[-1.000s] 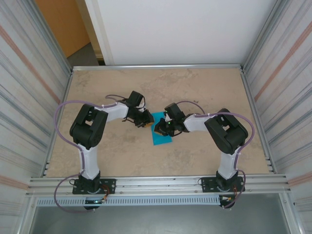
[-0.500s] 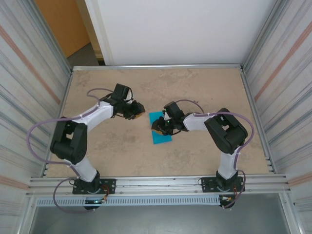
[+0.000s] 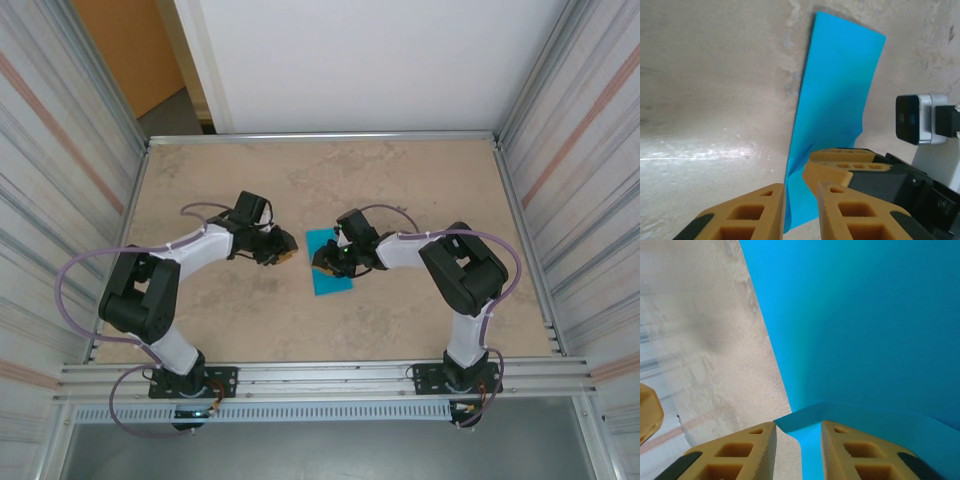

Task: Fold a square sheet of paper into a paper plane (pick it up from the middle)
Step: Fold the triangle a second time at the center of the table.

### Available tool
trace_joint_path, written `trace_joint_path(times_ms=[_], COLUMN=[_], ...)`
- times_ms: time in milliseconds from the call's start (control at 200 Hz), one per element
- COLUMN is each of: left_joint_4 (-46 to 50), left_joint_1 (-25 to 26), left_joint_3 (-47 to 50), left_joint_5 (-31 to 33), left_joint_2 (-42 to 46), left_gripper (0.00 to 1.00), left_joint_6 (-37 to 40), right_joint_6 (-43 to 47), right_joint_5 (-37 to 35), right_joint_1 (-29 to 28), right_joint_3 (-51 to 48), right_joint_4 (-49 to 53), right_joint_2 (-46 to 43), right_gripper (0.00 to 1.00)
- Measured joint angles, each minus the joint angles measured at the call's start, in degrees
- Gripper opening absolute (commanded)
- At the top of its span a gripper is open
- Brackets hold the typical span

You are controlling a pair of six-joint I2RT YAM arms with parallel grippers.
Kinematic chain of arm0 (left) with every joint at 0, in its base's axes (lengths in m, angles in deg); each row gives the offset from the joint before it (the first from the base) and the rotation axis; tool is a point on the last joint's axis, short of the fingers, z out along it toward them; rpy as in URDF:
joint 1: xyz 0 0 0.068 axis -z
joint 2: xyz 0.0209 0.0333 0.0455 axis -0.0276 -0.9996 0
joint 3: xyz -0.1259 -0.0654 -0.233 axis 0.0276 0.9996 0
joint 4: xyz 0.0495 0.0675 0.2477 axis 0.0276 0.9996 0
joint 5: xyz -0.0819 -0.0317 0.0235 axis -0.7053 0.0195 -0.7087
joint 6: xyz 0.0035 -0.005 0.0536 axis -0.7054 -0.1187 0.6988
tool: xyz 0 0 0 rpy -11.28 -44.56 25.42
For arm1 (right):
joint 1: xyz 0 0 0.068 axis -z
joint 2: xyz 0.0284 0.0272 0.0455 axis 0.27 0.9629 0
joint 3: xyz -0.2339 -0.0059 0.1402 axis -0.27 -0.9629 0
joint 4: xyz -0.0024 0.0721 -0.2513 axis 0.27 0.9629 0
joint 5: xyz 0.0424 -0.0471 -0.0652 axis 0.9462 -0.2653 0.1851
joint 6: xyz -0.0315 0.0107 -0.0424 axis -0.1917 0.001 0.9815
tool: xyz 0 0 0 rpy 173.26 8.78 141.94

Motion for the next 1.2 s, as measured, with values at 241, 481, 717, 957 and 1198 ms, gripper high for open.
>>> trace_joint_path(times_ms=[241,481,717,957,1198], left_joint_4=[-2.4,-4.8,-4.9,-3.9,-3.0], left_joint_1=[3.0,5.8,7.6,7.9,7.9], left_joint_3=[0.6,0.6,-0.5,-2.9,-4.2], left_joint_5=[-0.9,-1.2,-1.1,0.9,2.3], left_joint_2=[-0.1,-2.9,-7.0,-8.9,-11.1], left_gripper=[0.18,0.11,0.06,0.03,0.02], left_joint_6=[-1.9,-3.1,-3.1,-3.0,-2.1], right_joint_6=[0.1,0.4,0.4,0.4,0.4], right_joint_5=[0.0,0.0,0.2,0.2,0.3], right_joint_1=[0.1,0.2,0.2,0.3,0.3], right_joint_3=[-0.3,-0.5,-0.6,-0.7,-1.1], right_joint_4=[-0.1,-0.3,-0.4,-0.6,-1.4], right_joint_2=[0.3,0.7,0.7,0.7,0.7], right_gripper=[0.14,0.02,0.0,0.0,0.0])
